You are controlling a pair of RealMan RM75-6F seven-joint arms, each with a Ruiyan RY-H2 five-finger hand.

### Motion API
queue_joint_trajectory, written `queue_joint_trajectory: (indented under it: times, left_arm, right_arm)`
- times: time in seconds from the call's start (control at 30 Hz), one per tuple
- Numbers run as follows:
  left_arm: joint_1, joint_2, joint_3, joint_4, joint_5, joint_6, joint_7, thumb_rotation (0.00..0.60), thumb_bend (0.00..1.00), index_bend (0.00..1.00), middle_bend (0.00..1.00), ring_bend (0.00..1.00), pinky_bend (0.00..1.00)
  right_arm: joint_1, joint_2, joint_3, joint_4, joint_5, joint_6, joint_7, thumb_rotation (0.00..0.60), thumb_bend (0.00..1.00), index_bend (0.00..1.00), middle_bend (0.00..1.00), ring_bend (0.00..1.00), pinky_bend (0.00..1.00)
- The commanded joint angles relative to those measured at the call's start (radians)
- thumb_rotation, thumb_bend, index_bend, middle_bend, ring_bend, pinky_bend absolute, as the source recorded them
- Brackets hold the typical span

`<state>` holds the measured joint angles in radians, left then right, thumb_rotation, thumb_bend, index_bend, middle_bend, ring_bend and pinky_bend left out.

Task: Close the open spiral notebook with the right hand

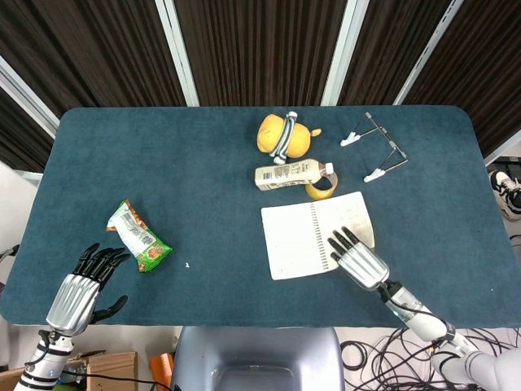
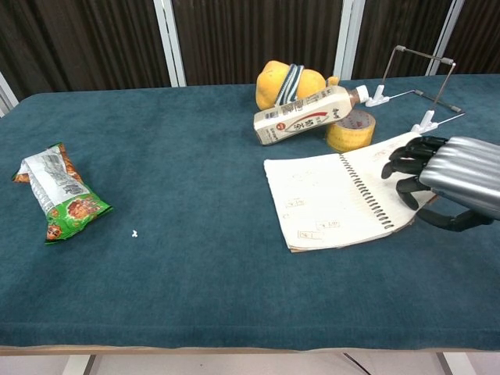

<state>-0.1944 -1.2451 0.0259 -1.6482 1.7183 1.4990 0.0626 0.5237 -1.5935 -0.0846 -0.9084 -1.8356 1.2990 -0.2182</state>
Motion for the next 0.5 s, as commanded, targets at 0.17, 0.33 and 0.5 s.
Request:
queue_joint_trajectory:
  times: [0.17, 0.33, 0.5]
  left_arm:
    - [0.001, -0.001, 0.001, 0.003, -0.002, -0.001, -0.005, 0.600, 0.26, 0.20, 0.16, 0.13, 0.09]
    - [0.003, -0.004, 0.002, 0.007, -0.002, 0.000, -0.007, 0.600, 0.26, 0.20, 0.16, 0.13, 0.09]
    - [0.003, -0.003, 0.003, 0.009, -0.003, -0.003, -0.010, 0.600, 0.26, 0.20, 0.16, 0.13, 0.09]
  right_arm:
    - [0.150, 0.140, -0.055, -0.123, -0.186, -0.018, -0.157, 0.600, 0.41, 0.62, 0.24, 0.15, 0.18]
    - [0.247, 0.172, -0.059, -0.186, -0.260, -0.065, -0.162, 0.600, 0.41, 0.62, 0.24, 0.15, 0.14]
    - [0.336, 0.137, -0.066, -0.173, -0.316, -0.117, -0.125, 0.600, 0.41, 0.62, 0.24, 0.15, 0.11]
